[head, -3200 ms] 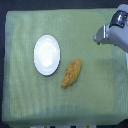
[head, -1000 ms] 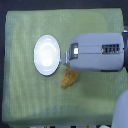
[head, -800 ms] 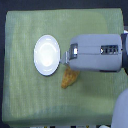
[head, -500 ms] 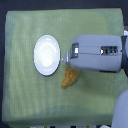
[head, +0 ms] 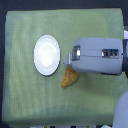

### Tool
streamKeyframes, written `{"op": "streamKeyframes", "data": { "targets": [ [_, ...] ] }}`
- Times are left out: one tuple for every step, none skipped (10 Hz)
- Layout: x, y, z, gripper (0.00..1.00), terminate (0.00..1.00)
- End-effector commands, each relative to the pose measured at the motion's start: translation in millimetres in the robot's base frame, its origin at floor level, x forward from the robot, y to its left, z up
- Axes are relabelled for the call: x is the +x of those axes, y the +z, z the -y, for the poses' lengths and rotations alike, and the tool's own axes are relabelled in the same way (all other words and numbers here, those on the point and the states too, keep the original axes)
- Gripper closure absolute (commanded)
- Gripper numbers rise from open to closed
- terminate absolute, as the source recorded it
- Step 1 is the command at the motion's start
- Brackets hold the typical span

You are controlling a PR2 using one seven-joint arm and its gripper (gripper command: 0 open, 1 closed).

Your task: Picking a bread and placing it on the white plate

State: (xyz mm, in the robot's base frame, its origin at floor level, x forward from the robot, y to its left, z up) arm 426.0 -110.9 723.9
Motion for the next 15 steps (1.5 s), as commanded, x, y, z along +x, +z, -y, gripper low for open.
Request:
{"op": "streamKeyframes", "data": {
  "targets": [
    [-12.0, -6.5, -2.0, 0.00, 0.00],
    [-13.4, -2.4, -2.6, 1.00, 0.00],
    [-14.4, 0.8, -4.0, 1.00, 0.00],
    [-12.7, 4.1, -7.8, 1.00, 0.00],
    [-12.1, 5.0, -8.3, 1.00, 0.00],
    [-11.7, 6.6, -8.5, 1.00, 0.00],
    [-10.7, 7.1, -6.9, 1.00, 0.00],
    [-10.2, 7.4, -5.7, 1.00, 0.00],
    [-9.4, 8.0, -5.7, 1.00, 0.00],
    [-8.6, 8.8, -6.5, 1.00, 0.00],
    [-7.0, 10.0, -9.2, 1.00, 0.00],
    [-6.7, 10.3, -10.4, 1.00, 0.00],
    [-6.5, 11.5, -11.0, 1.00, 0.00],
    [-5.8, 13.8, -9.4, 1.00, 0.00],
    [-5.0, 14.9, -7.0, 1.00, 0.00]
  ]
}}
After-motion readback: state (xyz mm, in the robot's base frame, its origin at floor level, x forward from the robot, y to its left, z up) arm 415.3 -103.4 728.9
